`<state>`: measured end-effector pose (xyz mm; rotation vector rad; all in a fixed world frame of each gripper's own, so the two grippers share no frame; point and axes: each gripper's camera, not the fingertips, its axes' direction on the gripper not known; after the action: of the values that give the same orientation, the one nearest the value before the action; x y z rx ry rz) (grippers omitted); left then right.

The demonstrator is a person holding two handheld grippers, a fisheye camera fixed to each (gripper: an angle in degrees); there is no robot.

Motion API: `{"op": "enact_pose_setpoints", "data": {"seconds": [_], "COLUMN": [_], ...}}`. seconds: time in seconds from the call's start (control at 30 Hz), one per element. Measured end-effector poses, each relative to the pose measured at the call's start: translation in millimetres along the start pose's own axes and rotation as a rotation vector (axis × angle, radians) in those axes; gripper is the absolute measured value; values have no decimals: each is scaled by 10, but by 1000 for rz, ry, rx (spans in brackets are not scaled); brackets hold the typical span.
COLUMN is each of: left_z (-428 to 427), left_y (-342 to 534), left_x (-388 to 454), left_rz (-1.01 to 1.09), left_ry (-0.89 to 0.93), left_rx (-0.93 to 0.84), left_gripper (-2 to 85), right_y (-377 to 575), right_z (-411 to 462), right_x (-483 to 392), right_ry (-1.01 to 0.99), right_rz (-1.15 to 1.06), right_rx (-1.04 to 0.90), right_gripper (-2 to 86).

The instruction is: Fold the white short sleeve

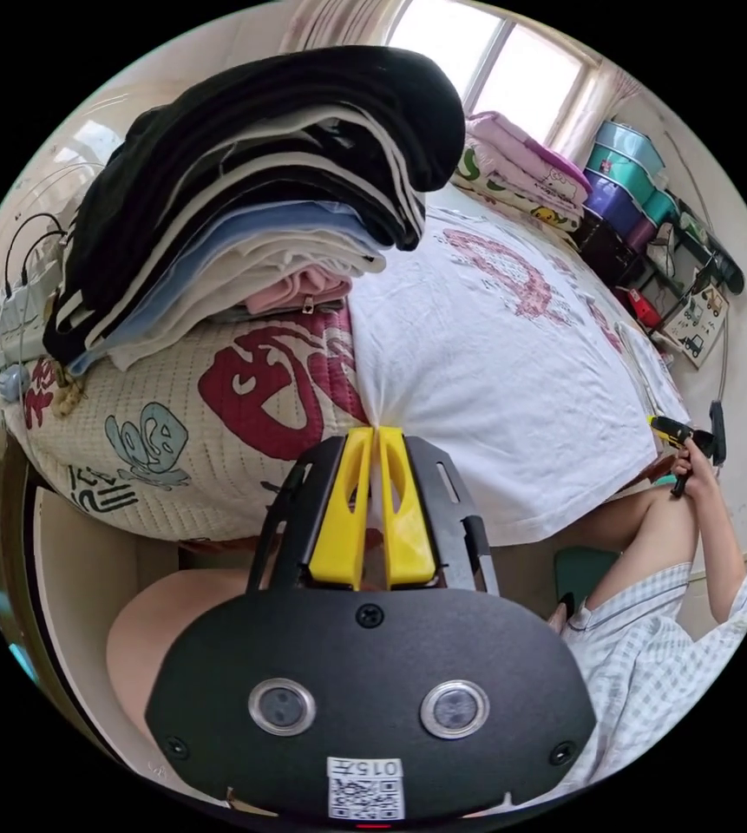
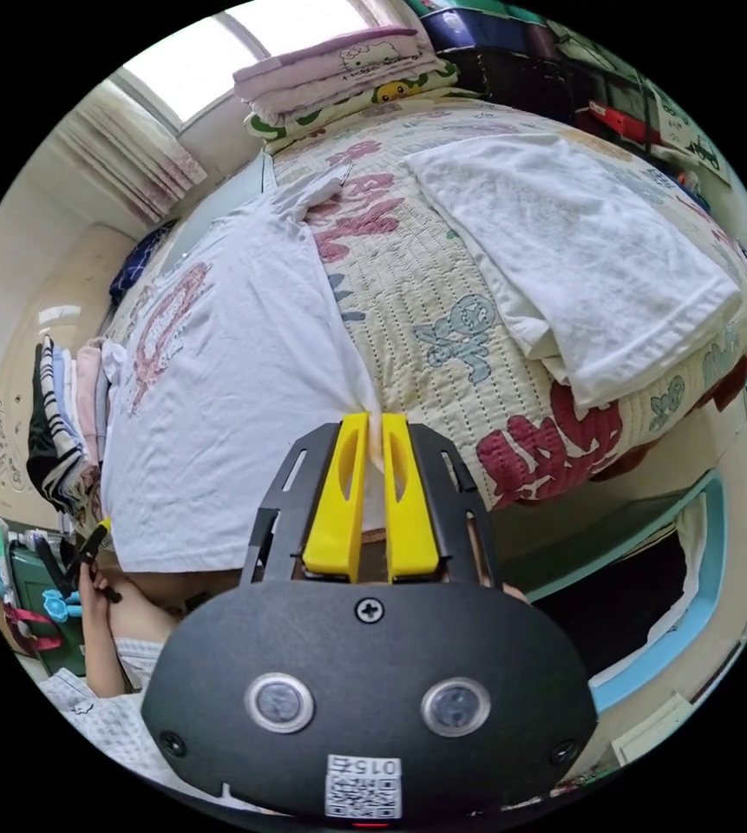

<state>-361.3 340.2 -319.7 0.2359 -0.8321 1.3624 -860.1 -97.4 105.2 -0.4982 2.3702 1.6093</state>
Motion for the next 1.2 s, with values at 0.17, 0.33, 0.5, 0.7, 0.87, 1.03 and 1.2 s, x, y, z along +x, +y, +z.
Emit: {"op": "enact_pose_setpoints", "data": {"seconds": [0.17, 0.33, 0.5, 0.7, 0.87, 1.03, 1.2], "left_z": [-51, -64, -76, -58, -109, -511, -838], "left_y": [-48, -77, -169, -256, -328, -381, -651], "left_x": [135, 510, 349, -39, -295, -298, 26], "left_rz": [-3, 85, 23, -65, -156, -278, -244], "left_ry": [-33, -173, -98, 73, 142, 77, 9], "left_rx": [7, 21, 12, -7, -14, 173, 331], "left_gripper": [-3, -3, -2, 1, -3, -7, -8], "right_y": [101, 147, 81, -195, -295, -337, -197], "right_z": [-82, -277, -722, -1449, -1904, -2543, -3234], "right_x": [-513, -812, -704, -149, 369, 585, 589], "right_ry": [257, 400, 296, -51, -369, -508, -506], "right_rz": [-124, -178, -109, 131, 371, 488, 510], "right_rx": [9, 22, 45, 4, -1, 60, 386], "right_gripper": [39, 38, 42, 51, 58, 23, 27]}}
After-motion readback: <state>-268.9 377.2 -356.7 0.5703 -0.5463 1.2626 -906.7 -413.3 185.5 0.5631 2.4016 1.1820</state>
